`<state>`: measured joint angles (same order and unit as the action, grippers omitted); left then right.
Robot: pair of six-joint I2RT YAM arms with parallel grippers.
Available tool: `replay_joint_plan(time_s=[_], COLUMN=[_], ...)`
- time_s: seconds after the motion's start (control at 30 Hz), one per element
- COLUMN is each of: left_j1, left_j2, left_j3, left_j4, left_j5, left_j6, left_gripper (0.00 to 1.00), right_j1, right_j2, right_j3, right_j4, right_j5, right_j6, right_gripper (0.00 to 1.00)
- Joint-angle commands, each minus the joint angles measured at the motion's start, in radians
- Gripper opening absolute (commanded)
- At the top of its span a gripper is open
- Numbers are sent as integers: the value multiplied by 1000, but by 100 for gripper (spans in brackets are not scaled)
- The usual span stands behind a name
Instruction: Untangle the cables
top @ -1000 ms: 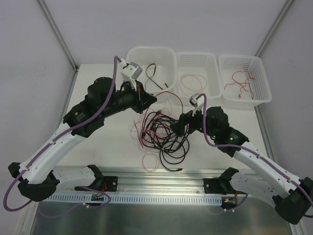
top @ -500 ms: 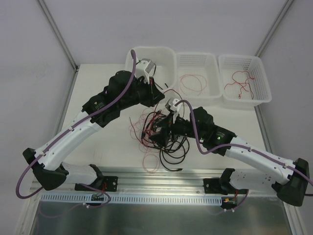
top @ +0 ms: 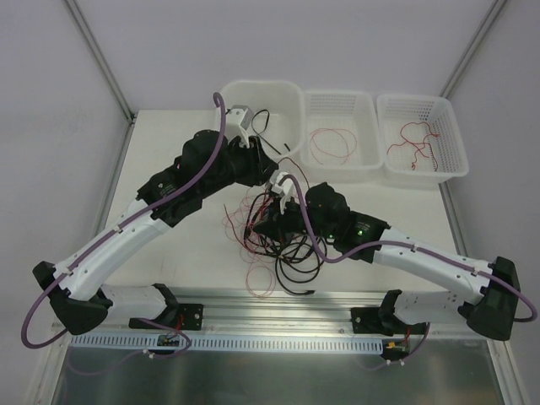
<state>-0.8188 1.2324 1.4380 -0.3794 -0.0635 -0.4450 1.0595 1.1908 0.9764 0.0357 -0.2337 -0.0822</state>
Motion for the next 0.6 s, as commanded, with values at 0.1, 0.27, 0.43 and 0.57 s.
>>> replay_joint_plan(time_s=[0.1,0.27,0.43,0.57], left_j1=[-8,-6,47,124], left_j2=[-103,-165,-240,-300], left_j3=[-100,-140,-229,-338], left_j4=[56,59,59,57], left_j5=[-102,-145,-170,-165], left_j6=[51,127,202,229], left_gripper=[66,99,99,99], right_j1=[8,-3,-53,-153], right_j2=[-123,-154,-169,-142], right_j3=[165,381,597,803], right_j4=[-279,-537,-769,-893], right_j5=[146,299,422,505], right_j6=[-74,-108,-136,-178], right_gripper=[1,1,1,1])
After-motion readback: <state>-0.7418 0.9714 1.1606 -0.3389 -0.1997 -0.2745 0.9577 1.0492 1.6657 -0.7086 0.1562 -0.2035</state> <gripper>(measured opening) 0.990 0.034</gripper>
